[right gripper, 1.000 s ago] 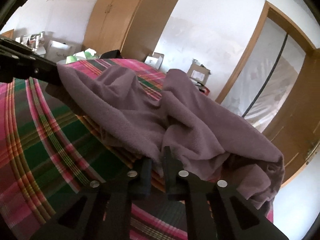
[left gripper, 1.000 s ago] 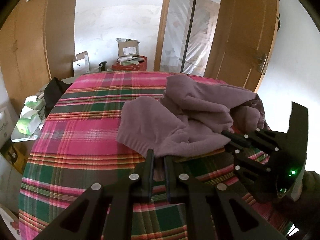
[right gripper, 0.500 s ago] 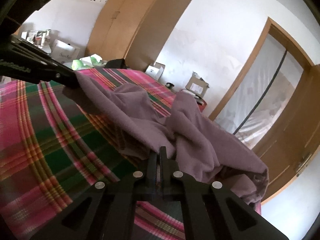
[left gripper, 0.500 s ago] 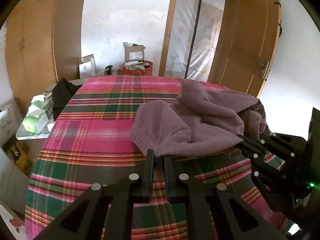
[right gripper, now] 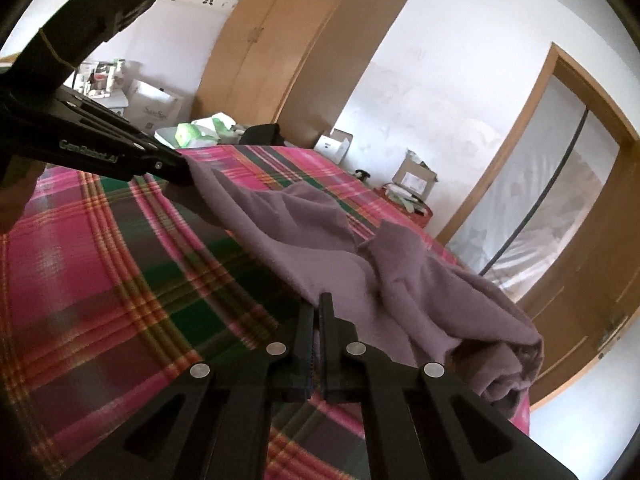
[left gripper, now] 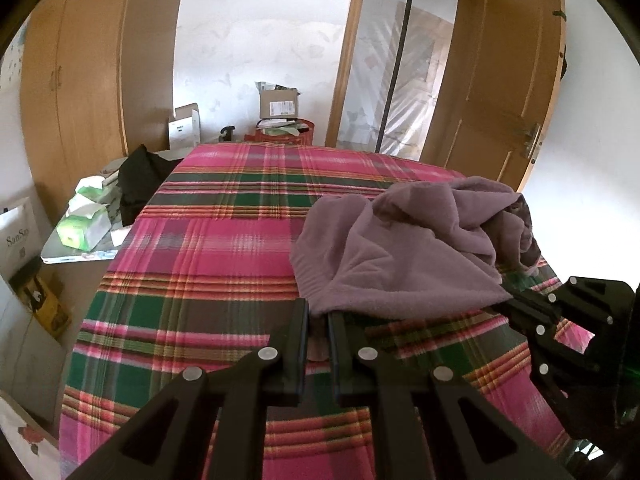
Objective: Fold clothes
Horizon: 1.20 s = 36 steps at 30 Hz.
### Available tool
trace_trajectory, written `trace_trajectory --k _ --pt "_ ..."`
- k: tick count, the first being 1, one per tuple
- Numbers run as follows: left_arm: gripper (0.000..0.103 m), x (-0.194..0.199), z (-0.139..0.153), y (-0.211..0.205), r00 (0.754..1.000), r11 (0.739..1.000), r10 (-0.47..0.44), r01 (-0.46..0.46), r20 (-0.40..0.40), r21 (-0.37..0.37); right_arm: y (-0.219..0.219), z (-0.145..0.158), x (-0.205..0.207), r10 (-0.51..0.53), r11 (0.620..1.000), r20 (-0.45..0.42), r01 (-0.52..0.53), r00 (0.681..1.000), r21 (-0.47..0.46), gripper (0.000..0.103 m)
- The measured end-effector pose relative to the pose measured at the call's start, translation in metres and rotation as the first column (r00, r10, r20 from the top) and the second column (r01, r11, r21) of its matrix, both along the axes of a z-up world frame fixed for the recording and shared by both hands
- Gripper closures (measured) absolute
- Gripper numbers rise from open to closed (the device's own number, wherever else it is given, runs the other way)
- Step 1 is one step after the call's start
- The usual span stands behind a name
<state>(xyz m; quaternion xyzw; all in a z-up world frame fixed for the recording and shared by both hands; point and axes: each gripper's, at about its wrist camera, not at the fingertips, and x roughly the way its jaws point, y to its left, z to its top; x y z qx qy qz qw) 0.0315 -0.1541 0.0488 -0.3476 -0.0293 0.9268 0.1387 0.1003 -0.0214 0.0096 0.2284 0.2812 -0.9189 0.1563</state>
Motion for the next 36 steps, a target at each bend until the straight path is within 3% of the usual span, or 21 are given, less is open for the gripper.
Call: trace_trajectory --k 20,36 --pt "0.093 0.042 -0.021 -0.017 0.999 0.999 -0.024 0.023 0.043 0.027 -0.013 -0.015 0.039 0.017 1.000 0.068 -0.017 0.998 -0.001 0.101" --pt "0.093 0.065 -0.031 -0.029 0.996 1.000 0.008 -0.008 0.086 -0.009 -0.023 -0.034 0.059 0.097 0.995 0.154 -0.093 0.983 -0.029 0.101"
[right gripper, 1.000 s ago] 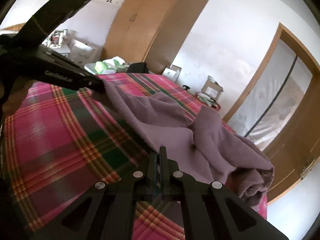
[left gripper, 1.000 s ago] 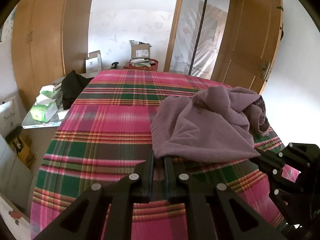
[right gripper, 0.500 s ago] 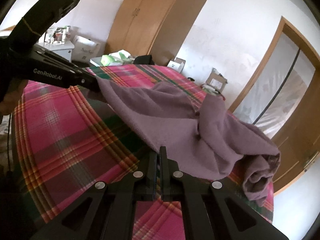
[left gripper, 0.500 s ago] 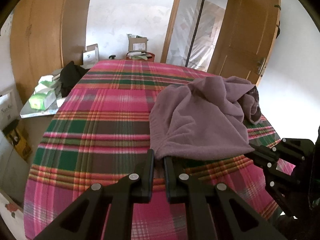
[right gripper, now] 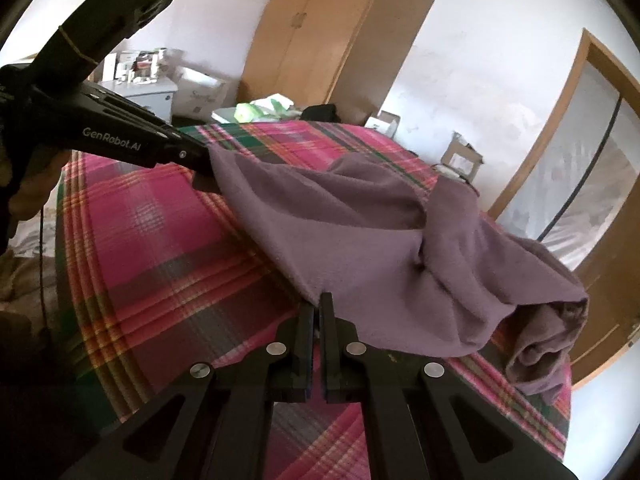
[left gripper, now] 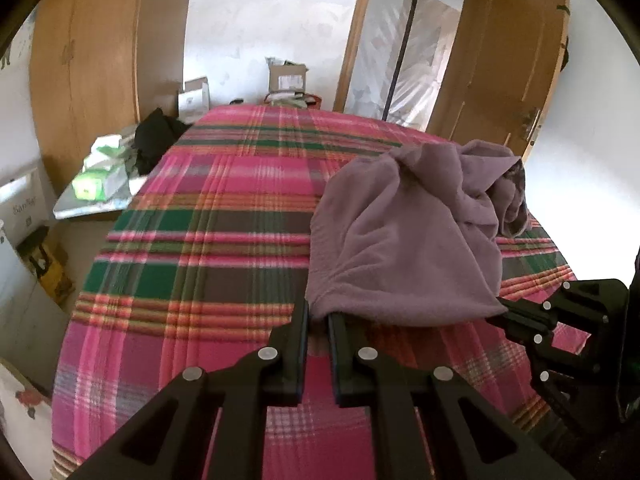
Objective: Fold clothes
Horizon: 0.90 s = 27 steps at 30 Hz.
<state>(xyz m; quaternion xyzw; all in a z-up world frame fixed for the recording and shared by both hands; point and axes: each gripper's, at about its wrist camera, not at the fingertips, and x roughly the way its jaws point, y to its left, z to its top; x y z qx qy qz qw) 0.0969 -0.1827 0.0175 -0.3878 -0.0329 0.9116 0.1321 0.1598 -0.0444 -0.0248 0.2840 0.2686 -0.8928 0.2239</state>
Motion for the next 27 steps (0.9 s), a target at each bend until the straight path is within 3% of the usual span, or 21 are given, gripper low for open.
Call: trace_trajectory --k 11,18,24,27 --pt "0.093 0.008 -0.010 -0.013 0.998 0.999 0.042 -0.042 0.043 -0.015 -0.011 -0.009 0.004 0.064 0.998 0.050 -0.063 0.997 -0.018 0.101" --pt "0.092 0.005 -0.011 -0.005 0.997 0.999 0.027 -0.024 0.068 -0.042 -0.002 -0.008 -0.004 0.053 0.997 0.087 -0.048 0.995 -0.062 0.100" --pt "0.092 0.004 -0.014 -0.007 0.991 1.000 0.025 -0.023 0.132 -0.018 0.008 -0.004 -0.001 0.078 0.993 0.114 -0.067 0.990 -0.099 0.090" --pt "0.091 0.006 -0.011 -0.009 0.989 1.000 0.023 -0.024 0.146 0.006 0.011 -0.005 0.002 0.081 0.995 0.109 -0.074 0.991 -0.074 0.090"
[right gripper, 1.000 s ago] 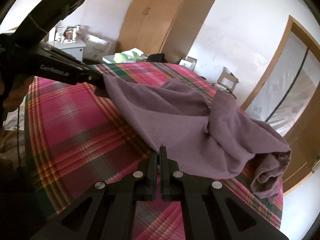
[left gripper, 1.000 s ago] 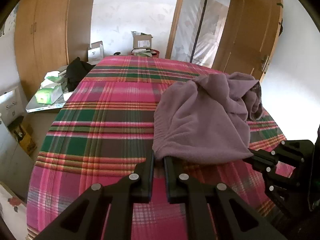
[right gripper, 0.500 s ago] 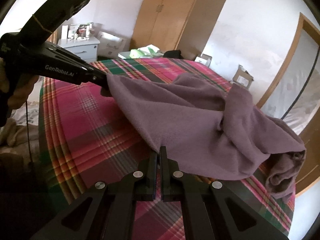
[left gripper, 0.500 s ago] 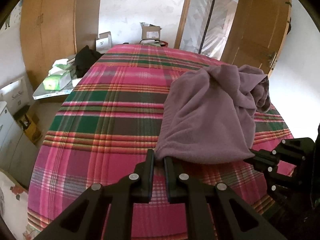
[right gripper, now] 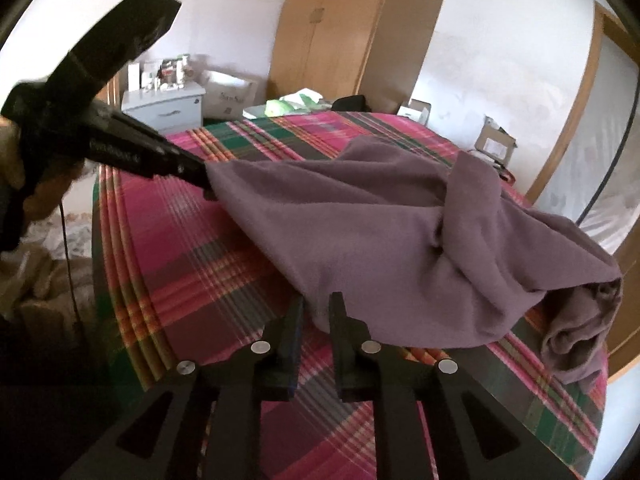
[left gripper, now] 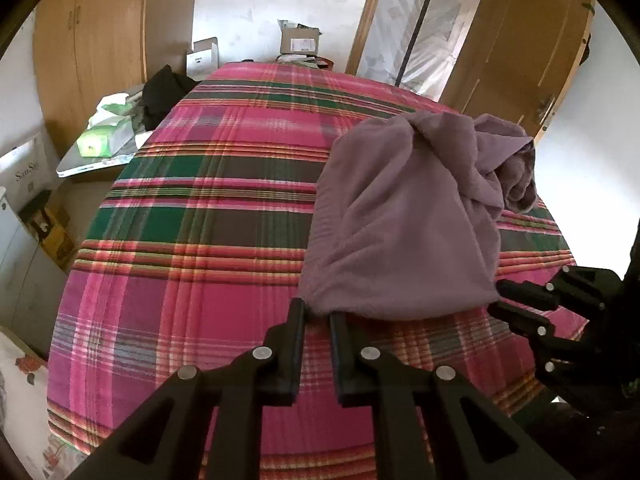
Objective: Fold clothes
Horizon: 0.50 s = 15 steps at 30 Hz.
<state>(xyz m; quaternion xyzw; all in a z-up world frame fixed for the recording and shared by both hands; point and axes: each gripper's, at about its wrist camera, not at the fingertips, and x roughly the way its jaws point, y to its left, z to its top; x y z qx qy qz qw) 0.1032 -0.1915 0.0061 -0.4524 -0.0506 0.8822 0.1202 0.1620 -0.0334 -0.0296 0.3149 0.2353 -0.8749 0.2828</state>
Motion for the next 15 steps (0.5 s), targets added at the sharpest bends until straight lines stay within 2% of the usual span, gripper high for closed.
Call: trace_trajectory --k 2,6,9,11,15 --pt "0.091 0.003 0.005 0.000 1.000 1.000 0.000 0.000 -0.011 -0.005 0.004 0.002 0.000 0.002 1.000 0.002 -0.002 1.000 0.007 0.090" --pt "0.091 0.005 0.017 -0.007 0.999 0.997 -0.026 0.027 -0.022 0.069 0.014 0.012 -0.002 0.013 1.000 -0.012 -0.013 1.000 0.012 0.089" --pt "0.091 0.005 0.025 -0.011 0.999 0.995 -0.031 0.035 -0.040 0.096 0.019 0.020 -0.007 0.025 0.999 -0.041 -0.024 0.999 0.038 0.089" --pt "0.090 0.002 0.027 -0.013 0.999 0.996 -0.023 0.027 -0.044 0.090 0.021 0.027 -0.012 0.036 0.998 -0.058 -0.034 0.998 0.045 0.088" --pt "0.090 -0.016 0.027 -0.012 0.999 0.995 -0.014 0.018 -0.039 0.101 0.022 0.041 -0.033 0.052 0.998 -0.084 -0.049 0.995 0.037 0.079"
